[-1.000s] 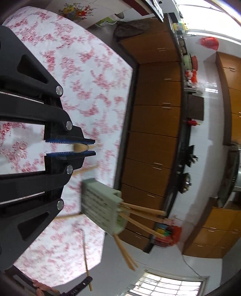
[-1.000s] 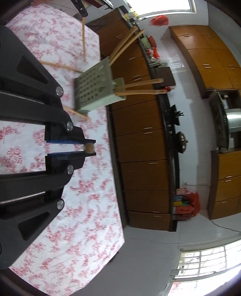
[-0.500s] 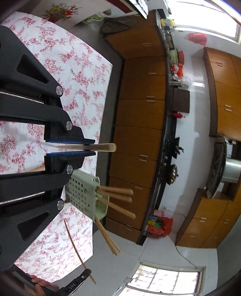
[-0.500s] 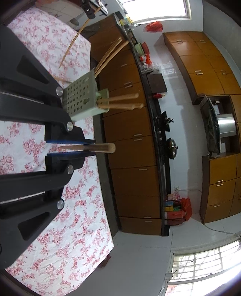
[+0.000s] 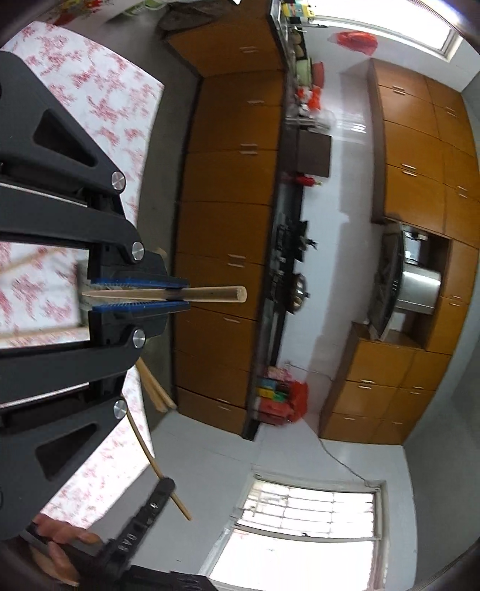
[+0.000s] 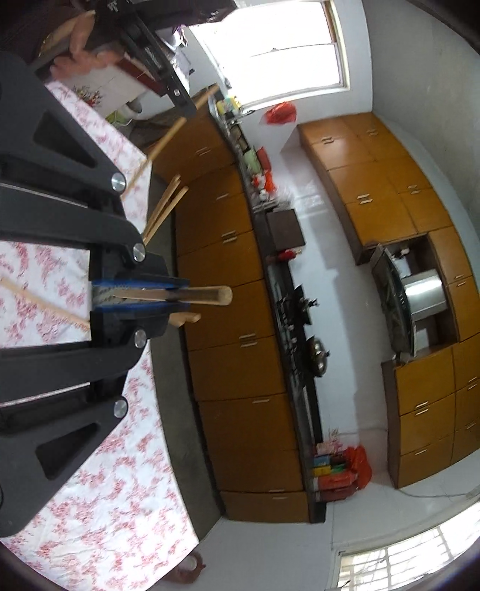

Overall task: Organize utensils
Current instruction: 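Lift the left tool's chopstick into the holder while the right tool inserts its chopstick, then open both tools to release the chopsticks and pull back from the holder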

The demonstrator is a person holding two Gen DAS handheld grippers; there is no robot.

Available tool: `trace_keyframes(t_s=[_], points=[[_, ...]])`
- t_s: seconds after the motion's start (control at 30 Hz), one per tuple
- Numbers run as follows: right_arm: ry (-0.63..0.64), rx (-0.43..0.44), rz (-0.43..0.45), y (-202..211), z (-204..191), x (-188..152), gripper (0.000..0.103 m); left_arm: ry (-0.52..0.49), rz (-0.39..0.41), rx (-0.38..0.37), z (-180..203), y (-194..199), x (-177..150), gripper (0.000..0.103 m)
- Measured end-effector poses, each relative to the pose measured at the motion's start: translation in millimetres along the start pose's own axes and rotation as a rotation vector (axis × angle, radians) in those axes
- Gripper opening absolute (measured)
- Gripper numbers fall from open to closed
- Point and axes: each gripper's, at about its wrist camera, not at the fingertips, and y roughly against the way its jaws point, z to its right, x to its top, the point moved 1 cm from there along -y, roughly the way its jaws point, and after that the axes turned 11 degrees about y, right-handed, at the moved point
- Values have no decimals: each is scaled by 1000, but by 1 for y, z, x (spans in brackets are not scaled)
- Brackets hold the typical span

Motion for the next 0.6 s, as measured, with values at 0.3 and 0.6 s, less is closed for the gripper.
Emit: trace_keyframes(t_s=[0.3,0.6], points=[[32,-10,25,-33,-7,25,8,52,107,29,18,-37,22,7],[6,9,-89,-95,-1,6,8,60,70,83,5,-80,7,7]])
